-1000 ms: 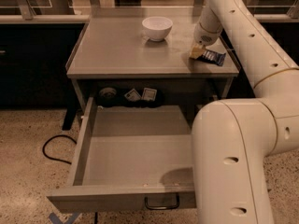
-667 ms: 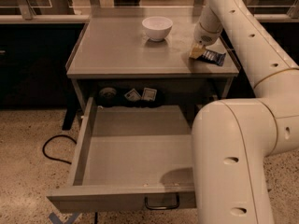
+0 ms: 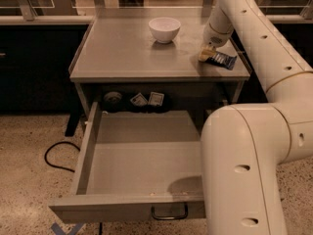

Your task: Pick rxbar blueberry from top drawer and place on counter

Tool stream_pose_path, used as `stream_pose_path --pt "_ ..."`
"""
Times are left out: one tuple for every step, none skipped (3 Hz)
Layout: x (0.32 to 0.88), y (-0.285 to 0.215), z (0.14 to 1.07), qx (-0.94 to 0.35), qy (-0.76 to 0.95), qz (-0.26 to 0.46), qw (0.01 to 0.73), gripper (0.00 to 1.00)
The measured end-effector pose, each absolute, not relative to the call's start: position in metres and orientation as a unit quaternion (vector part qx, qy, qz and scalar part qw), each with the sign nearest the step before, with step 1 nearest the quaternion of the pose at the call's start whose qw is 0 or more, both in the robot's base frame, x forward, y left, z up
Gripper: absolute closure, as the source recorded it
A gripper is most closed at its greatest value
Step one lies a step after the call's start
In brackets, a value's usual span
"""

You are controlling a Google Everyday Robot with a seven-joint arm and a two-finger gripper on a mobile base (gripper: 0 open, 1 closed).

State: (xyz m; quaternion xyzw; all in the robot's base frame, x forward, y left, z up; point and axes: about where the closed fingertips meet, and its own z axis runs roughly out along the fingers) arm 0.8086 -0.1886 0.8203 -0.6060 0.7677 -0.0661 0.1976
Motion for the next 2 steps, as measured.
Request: stream_pose_path --pt "0.8086 -0.1886 0.8203 -0.606 0.768 -0.066 0.198 0.00" --pt "0.8086 -0.1886 0.8203 -0.606 0.768 -0.066 0.198 0.00"
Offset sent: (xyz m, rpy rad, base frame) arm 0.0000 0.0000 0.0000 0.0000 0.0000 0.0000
